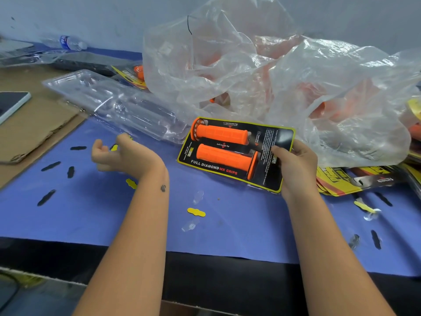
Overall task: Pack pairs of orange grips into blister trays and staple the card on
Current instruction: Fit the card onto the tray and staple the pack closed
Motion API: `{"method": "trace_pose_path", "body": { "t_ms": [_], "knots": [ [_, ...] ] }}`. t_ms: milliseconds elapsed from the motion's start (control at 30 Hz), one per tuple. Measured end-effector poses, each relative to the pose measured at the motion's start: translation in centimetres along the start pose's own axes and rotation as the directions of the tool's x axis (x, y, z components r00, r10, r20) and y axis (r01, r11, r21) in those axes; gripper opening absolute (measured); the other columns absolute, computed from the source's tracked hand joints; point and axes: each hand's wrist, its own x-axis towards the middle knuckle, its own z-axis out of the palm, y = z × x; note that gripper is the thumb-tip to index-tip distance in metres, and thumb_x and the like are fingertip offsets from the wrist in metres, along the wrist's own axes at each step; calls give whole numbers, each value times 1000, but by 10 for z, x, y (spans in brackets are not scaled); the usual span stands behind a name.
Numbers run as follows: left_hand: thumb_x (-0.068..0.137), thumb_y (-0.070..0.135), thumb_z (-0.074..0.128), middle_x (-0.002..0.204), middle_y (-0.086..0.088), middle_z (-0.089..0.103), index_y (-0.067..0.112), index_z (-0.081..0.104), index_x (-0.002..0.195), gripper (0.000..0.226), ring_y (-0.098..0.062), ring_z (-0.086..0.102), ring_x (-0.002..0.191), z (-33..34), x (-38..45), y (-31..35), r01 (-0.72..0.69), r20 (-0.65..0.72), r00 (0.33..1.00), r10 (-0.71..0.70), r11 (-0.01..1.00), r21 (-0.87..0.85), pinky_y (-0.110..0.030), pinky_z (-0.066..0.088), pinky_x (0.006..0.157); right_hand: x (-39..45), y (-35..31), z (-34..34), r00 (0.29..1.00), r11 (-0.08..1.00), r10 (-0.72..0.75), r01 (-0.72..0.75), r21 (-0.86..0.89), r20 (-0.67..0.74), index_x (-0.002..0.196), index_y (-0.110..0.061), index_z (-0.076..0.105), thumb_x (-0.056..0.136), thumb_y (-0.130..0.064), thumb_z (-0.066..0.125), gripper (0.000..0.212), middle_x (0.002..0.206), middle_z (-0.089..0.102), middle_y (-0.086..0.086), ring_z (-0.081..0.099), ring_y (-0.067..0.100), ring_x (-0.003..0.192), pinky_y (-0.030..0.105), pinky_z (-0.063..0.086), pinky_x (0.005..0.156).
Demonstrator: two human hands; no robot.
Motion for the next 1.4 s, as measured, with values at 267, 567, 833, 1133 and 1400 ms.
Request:
{"method": "trace_pose_path", "body": {
  "t_ms": [267, 567, 833, 1133, 1400],
  "knots": [
    [84, 29, 48, 104, -1, 56, 17, 55, 110, 30, -14, 49, 85, -6, -38, 1, -384, 708, 641, 295, 923, -36, -25, 40, 76, 1, -11, -12, 976, 986, 124, -141, 86, 180, 94, -8, 66, 93, 1, 50, 18, 73, 72, 4, 68, 18, 64, 36, 59, 62],
    [57, 78, 62, 132, 9, 39, 49, 20, 147, 104, -15, 34, 119, -17, -67, -25, -912, 944, -327, -52, 279, -300, -35, 21, 100, 0, -18, -16, 929, 878, 260, -341, 336, 263, 132, 13, 47, 98, -9, 39, 42, 122, 54, 31, 53, 38, 107, 52, 41, 101],
    [85, 32, 53, 122, -2, 62, 25, 57, 134, 50, -27, 56, 112, -11, -46, -19, -909, 980, -74, 183, 392, -142, -41, 48, 91, 5, -14, -17, 947, 753, 164, -301, 585, 276, 110, -8, 63, 102, -29, 40, 32, 105, 71, 12, 69, 24, 97, 35, 55, 88],
    [102, 32, 45, 81, 10, 69, 20, 56, 93, 18, -8, 65, 78, 8, -39, -5, 212, 739, 665, -105, 976, -52, -28, 53, 72, -14, -3, 12, 950, 998, -19, 1, 57, 311, 131, -11, 57, 99, -20, 53, 33, 126, 65, 10, 64, 23, 112, 36, 51, 97],
    [101, 30, 49, 84, 1, 76, 16, 63, 98, 20, -14, 72, 77, 7, -34, -13, 290, 773, 466, -431, 900, 327, -31, 58, 63, -19, 5, 16, 873, 999, 18, 0, -36, 488, 101, 1, 65, 99, -19, 56, 22, 86, 69, 8, 67, 19, 78, 36, 60, 67]
  ]
}}
